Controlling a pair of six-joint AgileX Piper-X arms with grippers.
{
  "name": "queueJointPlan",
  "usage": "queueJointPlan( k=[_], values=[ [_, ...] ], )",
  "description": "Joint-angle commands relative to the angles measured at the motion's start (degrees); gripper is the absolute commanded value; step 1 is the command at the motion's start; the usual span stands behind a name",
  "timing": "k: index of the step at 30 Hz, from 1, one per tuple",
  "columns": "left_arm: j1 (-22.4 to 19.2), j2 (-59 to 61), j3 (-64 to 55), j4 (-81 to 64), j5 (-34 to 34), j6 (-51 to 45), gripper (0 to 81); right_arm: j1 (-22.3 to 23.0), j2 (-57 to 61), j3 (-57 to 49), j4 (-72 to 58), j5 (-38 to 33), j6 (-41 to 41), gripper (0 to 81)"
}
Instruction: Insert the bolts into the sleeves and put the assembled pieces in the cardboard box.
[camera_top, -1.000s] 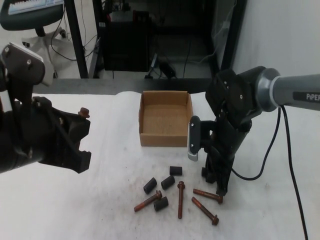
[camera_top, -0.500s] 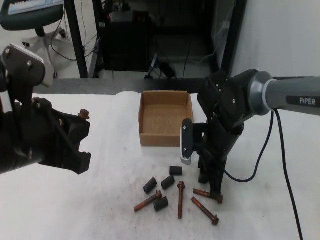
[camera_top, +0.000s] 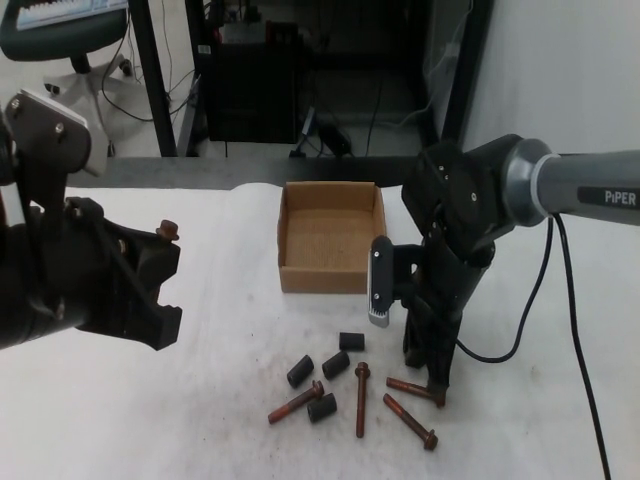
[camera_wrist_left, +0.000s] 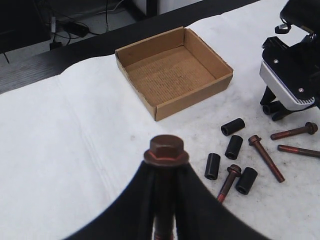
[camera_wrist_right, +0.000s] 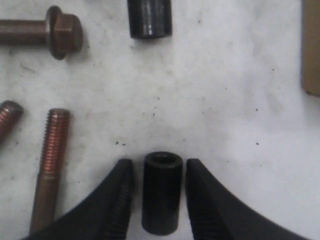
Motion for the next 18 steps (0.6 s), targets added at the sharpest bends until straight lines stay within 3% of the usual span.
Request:
queueJointPlan(
  k=[1, 6, 11, 18],
  values=[
    [0.1, -0.5, -0.2, -0.6, -0.5, -0.4, 0.2, -0.8, 0.8, 0.3, 1.5, 2.4, -0.2, 34.2],
    [0.1, -0.5, -0.2, -0.6, -0.5, -0.4, 0.2, -0.8, 0.8, 0.3, 1.5, 2.4, -0.2, 34.2],
    [0.1, -0.5, -0.2, -0.6, -0.5, -0.4, 0.2, -0.8, 0.8, 0.3, 1.5, 2.4, -0.2, 26.3],
    [0.1, -0.5, -0.2, -0.6, -0.5, -0.4, 0.2, -0.8, 0.8, 0.3, 1.5, 2.7, -0.2, 23.7]
  ],
)
